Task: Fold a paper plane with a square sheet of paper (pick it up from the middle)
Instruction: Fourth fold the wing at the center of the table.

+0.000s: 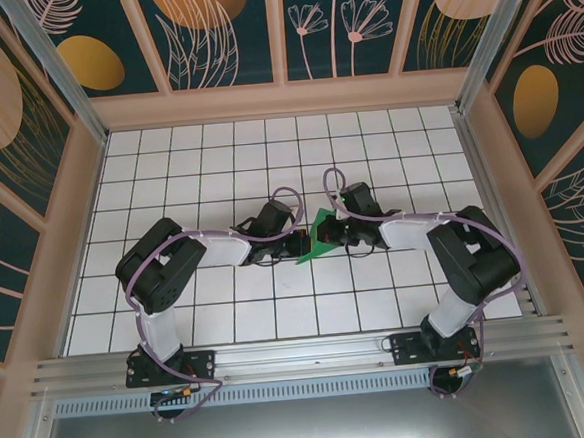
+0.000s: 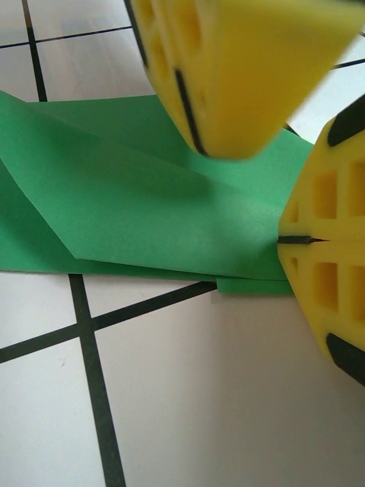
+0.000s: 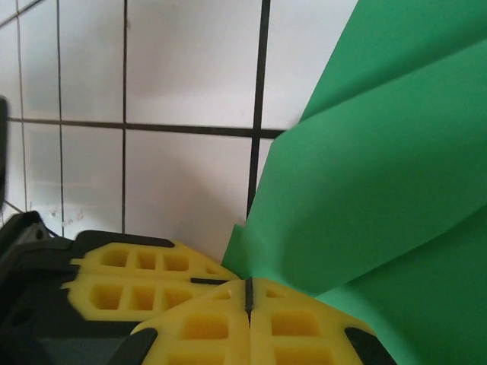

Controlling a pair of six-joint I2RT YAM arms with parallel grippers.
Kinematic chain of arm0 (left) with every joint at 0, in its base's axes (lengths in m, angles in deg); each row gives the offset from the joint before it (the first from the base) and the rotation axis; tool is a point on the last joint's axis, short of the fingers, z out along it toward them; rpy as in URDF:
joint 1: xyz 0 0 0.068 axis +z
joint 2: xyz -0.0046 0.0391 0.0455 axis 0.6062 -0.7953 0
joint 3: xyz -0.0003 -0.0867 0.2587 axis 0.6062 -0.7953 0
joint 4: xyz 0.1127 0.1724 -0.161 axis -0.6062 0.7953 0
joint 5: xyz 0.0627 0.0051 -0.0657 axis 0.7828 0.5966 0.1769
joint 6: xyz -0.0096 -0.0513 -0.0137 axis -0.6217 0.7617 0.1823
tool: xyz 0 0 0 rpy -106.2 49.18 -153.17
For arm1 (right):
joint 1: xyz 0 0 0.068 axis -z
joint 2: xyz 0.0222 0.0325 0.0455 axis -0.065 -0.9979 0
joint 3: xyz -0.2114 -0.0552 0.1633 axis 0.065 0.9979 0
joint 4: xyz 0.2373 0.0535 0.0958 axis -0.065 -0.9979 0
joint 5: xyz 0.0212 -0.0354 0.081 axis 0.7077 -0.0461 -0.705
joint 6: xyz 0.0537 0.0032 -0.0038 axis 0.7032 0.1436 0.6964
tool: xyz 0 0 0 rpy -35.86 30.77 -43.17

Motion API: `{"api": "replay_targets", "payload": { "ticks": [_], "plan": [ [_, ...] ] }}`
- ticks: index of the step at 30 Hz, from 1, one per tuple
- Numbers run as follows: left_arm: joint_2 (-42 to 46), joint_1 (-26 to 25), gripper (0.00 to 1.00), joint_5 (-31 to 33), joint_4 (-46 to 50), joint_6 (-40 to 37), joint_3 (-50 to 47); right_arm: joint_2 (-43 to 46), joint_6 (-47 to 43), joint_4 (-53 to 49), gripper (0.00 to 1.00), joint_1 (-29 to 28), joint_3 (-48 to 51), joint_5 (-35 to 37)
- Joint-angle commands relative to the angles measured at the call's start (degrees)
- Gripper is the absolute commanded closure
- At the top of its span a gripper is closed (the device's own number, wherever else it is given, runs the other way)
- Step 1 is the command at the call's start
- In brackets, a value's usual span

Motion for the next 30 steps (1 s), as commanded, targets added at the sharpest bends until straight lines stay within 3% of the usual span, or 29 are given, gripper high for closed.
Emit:
{"api": "replay_targets", "payload": {
  "ticks": [1, 8, 19, 25, 30],
  "plan": [
    [-3.9, -0.1, 1.0, 4.6, 11.8, -1.3, -3.1, -2.9, 2.0, 2.0, 1.0, -0.3, -0.2, -1.2],
    [-3.8, -0.1, 1.0, 4.7, 12.5, -1.6, -3.2, -6.2, 1.5, 0.0, 1.0, -0.1, -0.7, 1.0],
    [-3.9, -0.1, 1.0, 5.9, 14.7, -3.4, -4.2, -3.1, 0.6, -4.2, 1.0, 9.7, -3.6, 6.6],
    [-4.1, -0.1, 1.0, 5.5, 14.4, -3.2, -3.6, 2.4, 1.5, 0.1, 1.0, 6.9, -2.1, 1.8],
    [-4.1, 0.0, 1.0, 5.6, 14.5, -3.2, -3.4, -0.4, 1.9, 2.0, 1.0, 3.0, -3.2, -0.9]
  ]
}}
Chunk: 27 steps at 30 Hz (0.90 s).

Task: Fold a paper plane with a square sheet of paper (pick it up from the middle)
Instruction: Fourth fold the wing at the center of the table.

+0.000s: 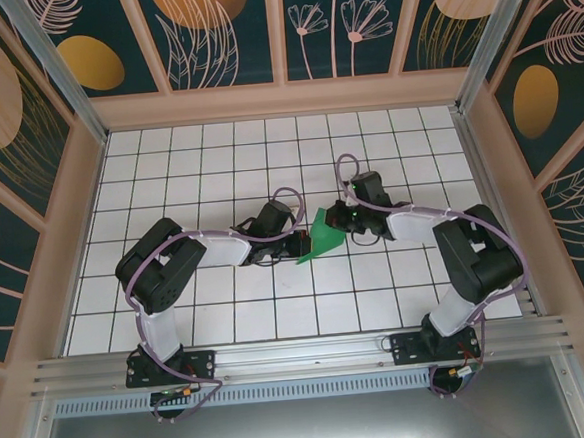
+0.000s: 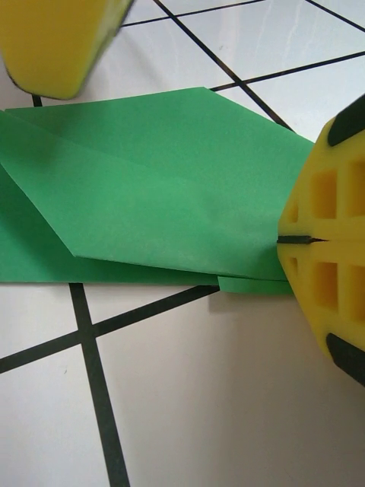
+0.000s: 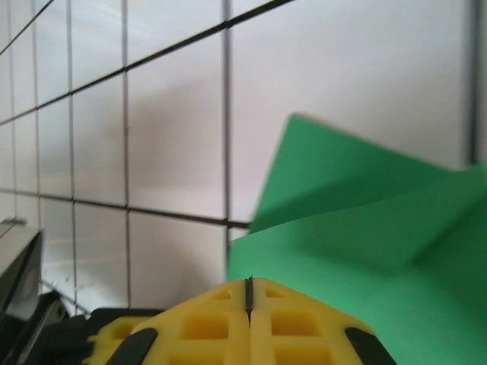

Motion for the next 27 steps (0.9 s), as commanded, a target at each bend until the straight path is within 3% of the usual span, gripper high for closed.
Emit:
{"api": "replay_targets", "payload": {
  "ticks": [1, 8, 20, 27],
  "plan": [
    [-4.1, -0.1, 1.0, 5.5, 14.4, -1.5, -3.3, -2.5, 0.4, 1.5, 1.0, -2.1, -1.6, -2.8],
    [-4.0, -0.1, 1.0, 5.4, 14.3, -1.3, -3.5, -8.4, -1.5, 1.6, 1.0, -1.2, -3.5, -4.4],
    [-3.4, -0.1, 1.0, 5.1, 13.4, -1.0, -5.8, -10.1, 2.1, 8.2, 1.0, 16.8, -1.5, -0.6],
    [-3.3, 0.0, 1.0, 4.9, 13.0, -0.9, -5.5, -2.8, 1.2, 7.5, 1.0, 14.9, -0.4, -1.0]
  ]
}}
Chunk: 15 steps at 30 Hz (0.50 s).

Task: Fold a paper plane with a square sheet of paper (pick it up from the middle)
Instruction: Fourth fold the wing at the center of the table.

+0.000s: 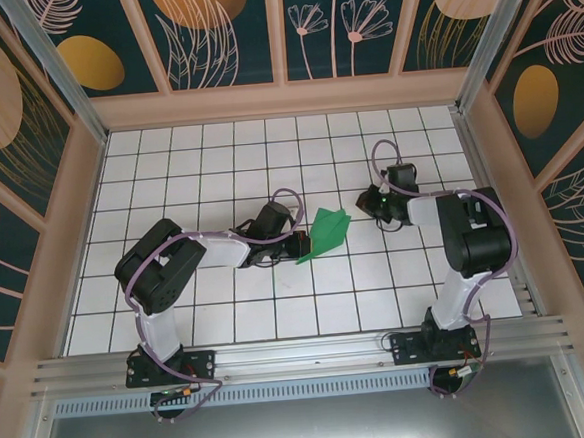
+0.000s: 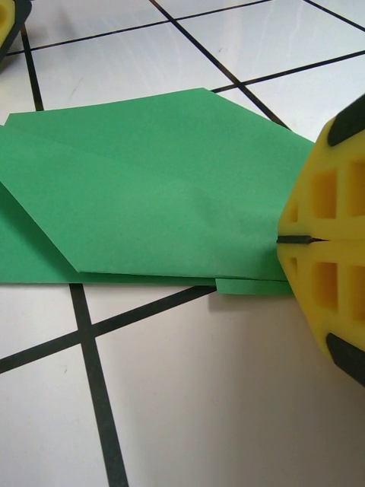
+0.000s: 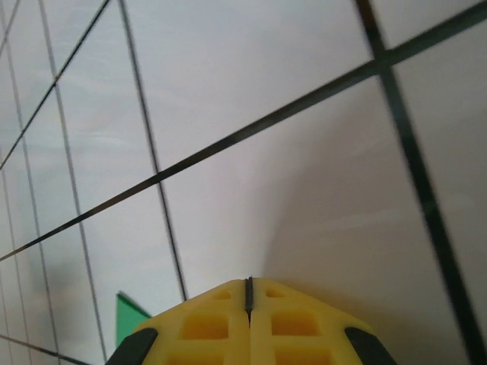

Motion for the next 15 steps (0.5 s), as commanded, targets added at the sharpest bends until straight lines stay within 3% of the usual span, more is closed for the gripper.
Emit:
{"api": "replay_targets", "payload": {
  "ticks": [1, 8, 12, 15],
  "plan": [
    [-3.6, 0.0, 1.0, 4.7, 15.1, -0.9, -4.1, 6.0, -0.2, 1.0, 1.0, -3.1, 1.3, -0.5],
    [-3.5, 0.0, 1.0, 5.0, 15.0, -0.9, -4.0, 3.5, 0.4, 0.1, 1.0, -12.4, 1.5, -2.2],
    [-3.8, 0.0, 1.0, 4.9, 15.1, -0.9, -3.8, -0.3, 0.4, 0.0, 1.0, -13.0, 0.5, -2.3],
    [-3.6, 0.0, 1.0, 5.2, 15.2, -0.7, -4.0, -2.0, 0.1, -0.7, 1.0, -11.9, 0.2, 1.6]
  ]
}}
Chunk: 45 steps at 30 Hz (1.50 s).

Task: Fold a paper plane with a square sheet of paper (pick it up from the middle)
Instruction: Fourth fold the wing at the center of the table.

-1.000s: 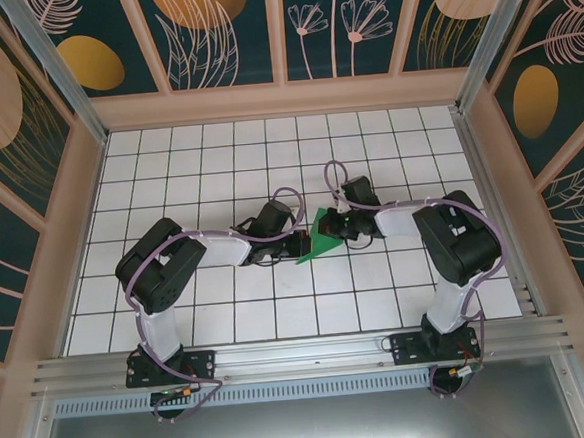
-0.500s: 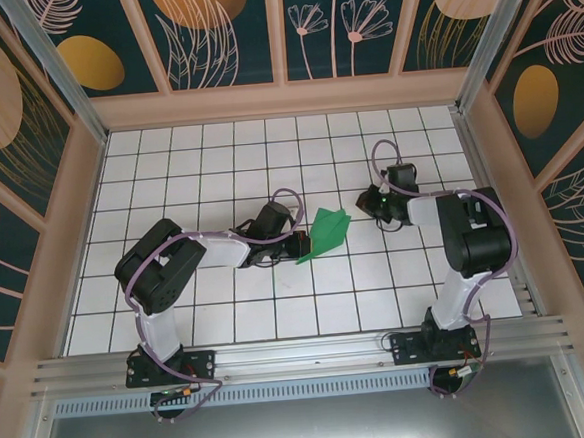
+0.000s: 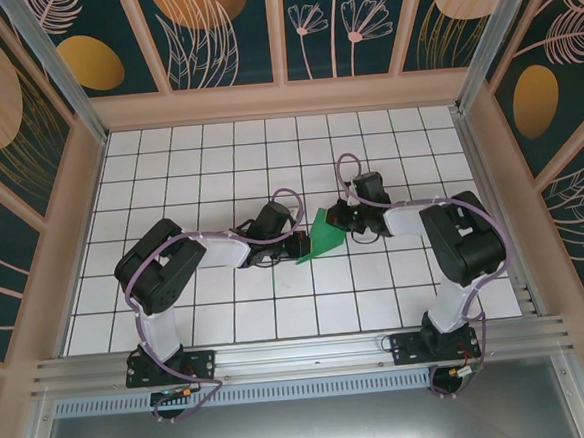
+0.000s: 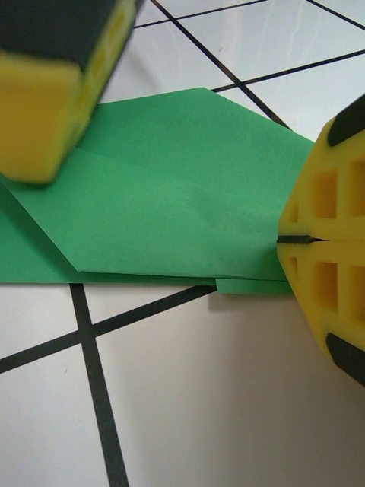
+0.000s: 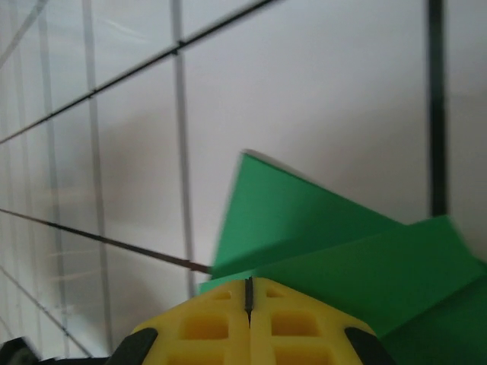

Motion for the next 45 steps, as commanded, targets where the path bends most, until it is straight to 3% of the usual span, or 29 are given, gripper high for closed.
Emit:
{"api": "replay_targets", "payload": {
  "ticks": [1, 7, 11, 19, 27, 34, 45],
  "plan": [
    [-3.7, 0.1, 1.0, 4.9, 15.2, -0.7, -4.1, -2.2, 0.5, 0.2, 1.0, 2.3, -0.1, 3.5],
    [-3.4, 0.1, 1.0, 4.5, 14.7, -0.4, -4.8, -2.3, 1.9, 2.9, 1.0, 10.4, 1.7, 5.8],
    [-3.2, 0.1, 1.0, 4.5, 14.7, -0.4, -4.8, 0.5, 1.5, 1.5, 1.0, 11.8, 0.1, 6.5],
    [-2.4, 0.1, 1.0, 3.8, 12.7, -0.8, -4.6, 8.5, 3.8, 1.8, 1.0, 3.8, 3.4, 3.8],
    [-1.4, 0.1, 1.0, 3.9, 11.8, -1.0, -4.3, 5.0, 7.3, 4.5, 1.0, -4.7, 4.3, -2.4],
    [-0.9, 0.1, 1.0, 3.4, 11.4, -1.0, -3.6, 0.5, 6.7, 3.5, 1.0, -5.7, 4.6, -3.3],
    [5.8, 0.1, 0.97, 2.2, 12.9, -2.0, 3.1, -4.2, 3.6, -2.5, 1.0, -5.4, 5.0, 2.8]
  ]
}}
